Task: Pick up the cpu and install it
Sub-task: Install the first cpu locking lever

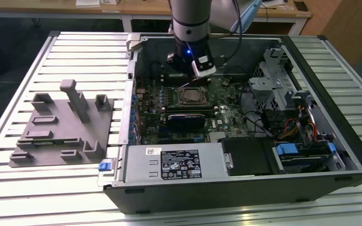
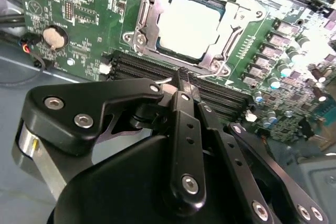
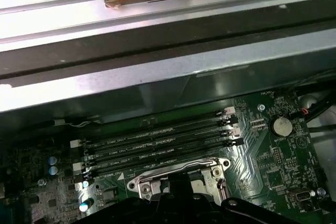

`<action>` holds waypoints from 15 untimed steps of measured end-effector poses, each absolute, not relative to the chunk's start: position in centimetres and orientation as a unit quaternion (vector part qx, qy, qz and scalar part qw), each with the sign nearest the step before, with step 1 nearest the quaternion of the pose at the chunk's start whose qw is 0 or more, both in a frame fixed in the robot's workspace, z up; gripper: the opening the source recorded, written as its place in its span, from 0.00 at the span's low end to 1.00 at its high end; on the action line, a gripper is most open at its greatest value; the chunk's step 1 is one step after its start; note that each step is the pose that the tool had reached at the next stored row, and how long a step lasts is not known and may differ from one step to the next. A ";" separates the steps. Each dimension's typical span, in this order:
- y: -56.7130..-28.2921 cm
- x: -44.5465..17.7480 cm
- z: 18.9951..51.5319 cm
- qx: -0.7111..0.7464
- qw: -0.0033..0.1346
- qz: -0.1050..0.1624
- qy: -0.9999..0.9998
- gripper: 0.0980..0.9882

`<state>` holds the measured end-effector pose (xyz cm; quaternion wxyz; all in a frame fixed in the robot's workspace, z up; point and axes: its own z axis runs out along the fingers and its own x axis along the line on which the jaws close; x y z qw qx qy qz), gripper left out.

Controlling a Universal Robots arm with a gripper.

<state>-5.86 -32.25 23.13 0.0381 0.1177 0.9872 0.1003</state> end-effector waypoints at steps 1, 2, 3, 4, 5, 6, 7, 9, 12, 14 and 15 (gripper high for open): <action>-32.2 -5.9 23.0 0.121 0.039 0.100 0.987 0.01; -32.2 -5.8 23.0 0.125 0.040 0.100 0.986 0.01; -32.2 -5.8 22.9 0.128 0.041 0.101 0.986 0.01; -32.2 -5.8 22.8 0.132 0.042 0.101 0.985 0.01; -32.3 -5.8 22.8 0.134 0.042 0.102 0.985 0.01; -32.3 -5.8 22.7 0.136 0.043 0.104 0.984 0.01; -32.2 -5.8 22.7 0.137 0.044 0.107 0.984 0.01; -32.2 -5.8 22.6 0.139 0.046 0.113 0.983 0.01; -32.1 -5.8 22.5 0.139 0.049 0.123 0.981 0.01; -32.1 -5.8 22.4 0.140 0.050 0.125 0.981 0.01; -32.1 -5.8 22.3 0.141 0.051 0.125 0.981 0.01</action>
